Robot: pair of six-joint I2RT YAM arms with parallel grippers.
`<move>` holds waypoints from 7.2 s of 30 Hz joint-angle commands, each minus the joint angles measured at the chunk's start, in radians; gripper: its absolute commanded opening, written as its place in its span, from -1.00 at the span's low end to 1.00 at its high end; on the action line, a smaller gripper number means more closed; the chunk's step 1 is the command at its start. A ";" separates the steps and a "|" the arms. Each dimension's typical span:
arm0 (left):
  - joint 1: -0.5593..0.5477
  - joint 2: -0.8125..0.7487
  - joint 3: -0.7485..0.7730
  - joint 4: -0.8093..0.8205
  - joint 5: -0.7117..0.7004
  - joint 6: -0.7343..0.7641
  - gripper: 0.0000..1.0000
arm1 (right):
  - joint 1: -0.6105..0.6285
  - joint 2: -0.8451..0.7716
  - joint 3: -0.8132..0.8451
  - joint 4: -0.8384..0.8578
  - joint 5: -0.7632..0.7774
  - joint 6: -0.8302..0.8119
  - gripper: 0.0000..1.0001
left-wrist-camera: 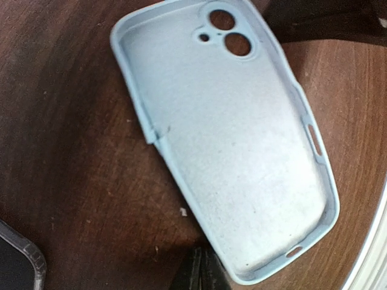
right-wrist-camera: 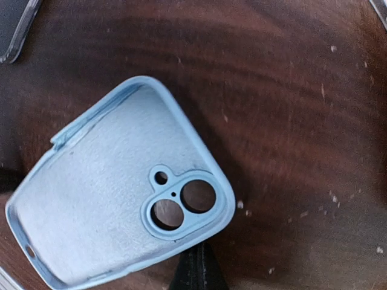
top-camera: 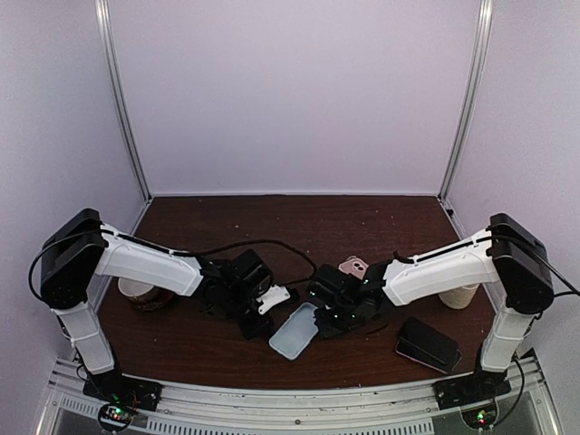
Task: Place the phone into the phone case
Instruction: Adjust the phone case at the center of the board, then pick up the phone, then pass from the right arm to the left
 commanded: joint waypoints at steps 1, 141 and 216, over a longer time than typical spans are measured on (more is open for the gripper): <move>-0.017 -0.004 -0.038 0.002 0.063 -0.004 -0.88 | -0.027 0.068 0.103 -0.025 0.033 -0.075 -1.00; -0.302 -0.368 -0.336 0.932 -0.674 0.153 0.52 | 0.073 -0.257 0.409 -0.264 0.445 0.046 -1.00; -0.270 0.066 -0.044 1.741 -1.185 1.215 -0.29 | 0.137 -0.329 0.337 0.177 0.564 0.099 -1.00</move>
